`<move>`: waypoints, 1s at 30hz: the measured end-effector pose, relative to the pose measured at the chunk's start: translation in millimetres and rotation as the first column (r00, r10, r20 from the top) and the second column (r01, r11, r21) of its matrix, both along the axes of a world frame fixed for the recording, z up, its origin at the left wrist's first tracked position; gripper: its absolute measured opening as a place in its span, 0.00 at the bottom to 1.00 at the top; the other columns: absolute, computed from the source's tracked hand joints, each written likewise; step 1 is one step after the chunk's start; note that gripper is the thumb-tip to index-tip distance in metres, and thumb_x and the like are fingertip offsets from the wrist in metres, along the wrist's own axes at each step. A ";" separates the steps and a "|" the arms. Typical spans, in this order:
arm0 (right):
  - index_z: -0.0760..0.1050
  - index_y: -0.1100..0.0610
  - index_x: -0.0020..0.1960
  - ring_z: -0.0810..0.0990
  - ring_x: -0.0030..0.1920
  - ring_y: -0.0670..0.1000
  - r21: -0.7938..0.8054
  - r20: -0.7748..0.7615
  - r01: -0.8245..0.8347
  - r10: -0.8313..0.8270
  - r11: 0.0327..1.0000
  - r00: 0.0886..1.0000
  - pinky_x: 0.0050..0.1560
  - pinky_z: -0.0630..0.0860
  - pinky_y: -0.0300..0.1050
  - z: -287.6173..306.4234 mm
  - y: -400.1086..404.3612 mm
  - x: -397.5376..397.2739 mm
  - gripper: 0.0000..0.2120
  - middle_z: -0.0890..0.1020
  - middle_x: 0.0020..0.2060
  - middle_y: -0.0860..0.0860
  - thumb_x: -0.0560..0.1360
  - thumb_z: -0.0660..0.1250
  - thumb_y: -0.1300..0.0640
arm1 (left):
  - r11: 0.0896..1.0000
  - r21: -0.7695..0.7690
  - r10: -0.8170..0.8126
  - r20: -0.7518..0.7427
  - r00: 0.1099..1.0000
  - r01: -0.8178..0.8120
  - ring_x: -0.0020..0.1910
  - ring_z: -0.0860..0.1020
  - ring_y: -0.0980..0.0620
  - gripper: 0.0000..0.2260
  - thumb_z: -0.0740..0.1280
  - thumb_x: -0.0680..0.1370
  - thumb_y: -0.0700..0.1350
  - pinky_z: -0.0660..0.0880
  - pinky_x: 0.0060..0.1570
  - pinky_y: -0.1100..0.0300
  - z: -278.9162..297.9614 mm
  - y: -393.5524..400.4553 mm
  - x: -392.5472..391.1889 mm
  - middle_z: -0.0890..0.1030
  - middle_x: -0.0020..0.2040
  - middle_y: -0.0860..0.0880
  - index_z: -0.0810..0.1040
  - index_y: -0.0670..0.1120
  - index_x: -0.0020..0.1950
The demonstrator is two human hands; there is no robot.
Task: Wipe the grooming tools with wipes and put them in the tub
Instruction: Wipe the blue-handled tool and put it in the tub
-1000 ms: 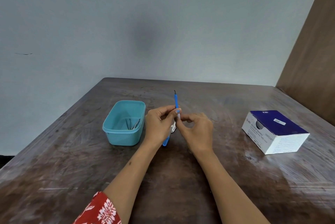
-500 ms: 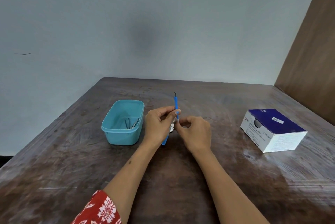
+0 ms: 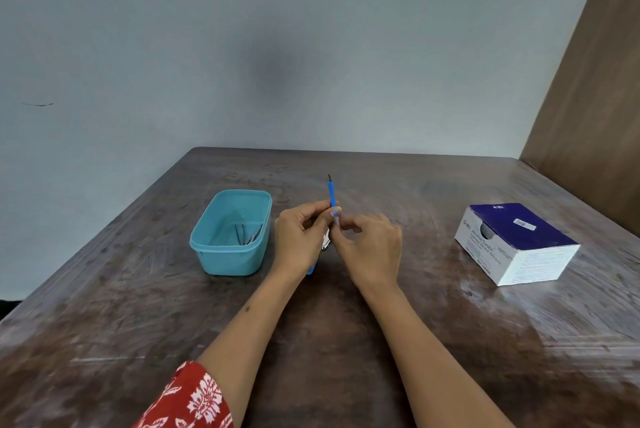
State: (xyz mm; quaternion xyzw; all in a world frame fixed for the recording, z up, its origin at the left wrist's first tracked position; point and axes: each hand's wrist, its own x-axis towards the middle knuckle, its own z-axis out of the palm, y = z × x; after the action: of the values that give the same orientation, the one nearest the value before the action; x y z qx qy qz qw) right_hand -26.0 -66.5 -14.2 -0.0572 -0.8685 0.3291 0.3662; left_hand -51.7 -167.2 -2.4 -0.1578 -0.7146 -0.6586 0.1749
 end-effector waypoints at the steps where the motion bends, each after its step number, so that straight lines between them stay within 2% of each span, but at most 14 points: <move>1: 0.83 0.49 0.43 0.78 0.42 0.47 0.006 0.010 0.010 -0.010 1.000 1.000 0.48 0.69 0.46 0.0 -0.1 0.1 0.08 0.84 0.38 0.44 0.72 0.70 0.46 | 1.000 -0.004 0.003 -0.003 1.000 -0.003 0.44 0.82 0.58 0.09 0.69 0.74 0.38 0.77 0.44 0.69 -0.3 -0.1 -0.6 0.84 0.45 0.49 0.82 0.40 0.53; 5: 0.82 0.48 0.40 0.78 0.44 0.47 0.016 0.140 0.064 -0.065 0.998 0.988 0.48 0.64 0.46 -2.2 1.5 -0.5 0.07 0.84 0.37 0.44 0.71 0.69 0.46 | 1.000 -0.007 0.016 -0.002 1.000 -0.016 0.44 0.81 0.60 0.08 0.69 0.74 0.38 0.76 0.44 0.71 -1.7 0.7 -1.5 0.83 0.46 0.49 0.82 0.39 0.51; 10: 0.83 0.48 0.42 0.79 0.42 0.47 0.017 0.020 0.024 -0.024 1.000 0.999 0.49 0.70 0.48 -0.2 -0.4 -1.2 0.06 0.84 0.38 0.44 0.71 0.70 0.47 | 1.000 0.018 -0.004 0.009 1.000 0.004 0.44 0.82 0.61 0.08 0.69 0.74 0.38 0.76 0.43 0.71 -2.6 -0.2 -3.4 0.83 0.44 0.51 0.82 0.41 0.52; 15: 0.83 0.48 0.41 0.78 0.44 0.48 0.026 0.127 0.059 -0.062 0.998 0.990 0.48 0.64 0.47 -2.4 2.3 -1.4 0.06 0.84 0.37 0.45 0.70 0.70 0.47 | 1.000 0.012 0.003 0.003 1.000 -0.003 0.45 0.82 0.59 0.08 0.69 0.74 0.38 0.77 0.45 0.69 -3.4 -0.6 -3.8 0.84 0.46 0.47 0.82 0.40 0.52; 19: 0.83 0.48 0.43 0.79 0.43 0.46 0.017 0.009 -0.004 0.004 1.000 1.000 0.48 0.67 0.47 -0.5 0.8 -0.5 0.05 0.84 0.38 0.44 0.71 0.71 0.48 | 1.000 0.017 -0.010 -0.003 1.000 0.010 0.44 0.82 0.59 0.08 0.69 0.74 0.39 0.77 0.44 0.69 -2.9 -2.4 -3.2 0.84 0.44 0.49 0.82 0.45 0.52; 24: 0.83 0.47 0.43 0.79 0.45 0.49 0.016 0.167 0.036 -0.038 0.999 0.985 0.51 0.66 0.48 -1.9 3.0 -1.5 0.07 0.84 0.38 0.44 0.71 0.69 0.46 | 1.000 0.013 0.010 -0.001 1.000 -0.010 0.47 0.82 0.56 0.08 0.69 0.74 0.39 0.77 0.46 0.68 -2.6 -1.7 -3.6 0.84 0.47 0.46 0.83 0.42 0.51; 28: 0.83 0.48 0.43 0.79 0.43 0.47 0.013 0.018 -0.018 0.018 1.000 1.000 0.49 0.69 0.47 -0.2 0.5 0.3 0.06 0.85 0.38 0.44 0.71 0.71 0.48 | 1.000 0.014 -0.005 0.002 1.000 0.005 0.45 0.83 0.55 0.08 0.69 0.74 0.38 0.78 0.46 0.65 -2.6 -2.9 -2.9 0.84 0.45 0.47 0.82 0.42 0.53; 30: 0.83 0.48 0.43 0.79 0.43 0.46 0.004 0.041 -0.010 0.010 1.000 0.999 0.50 0.70 0.48 0.6 0.5 0.3 0.06 0.85 0.38 0.44 0.71 0.70 0.47 | 1.000 0.014 -0.002 0.000 1.000 0.002 0.44 0.82 0.57 0.08 0.69 0.74 0.38 0.78 0.44 0.68 -2.8 -2.4 -2.9 0.84 0.45 0.47 0.82 0.42 0.52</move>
State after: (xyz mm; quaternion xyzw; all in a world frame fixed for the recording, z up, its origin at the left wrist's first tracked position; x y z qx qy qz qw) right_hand -25.7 -66.0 -13.7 -0.0588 -0.8768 0.3281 0.3467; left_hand -54.6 -169.6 -5.2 -0.1575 -0.7098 -0.6638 0.1753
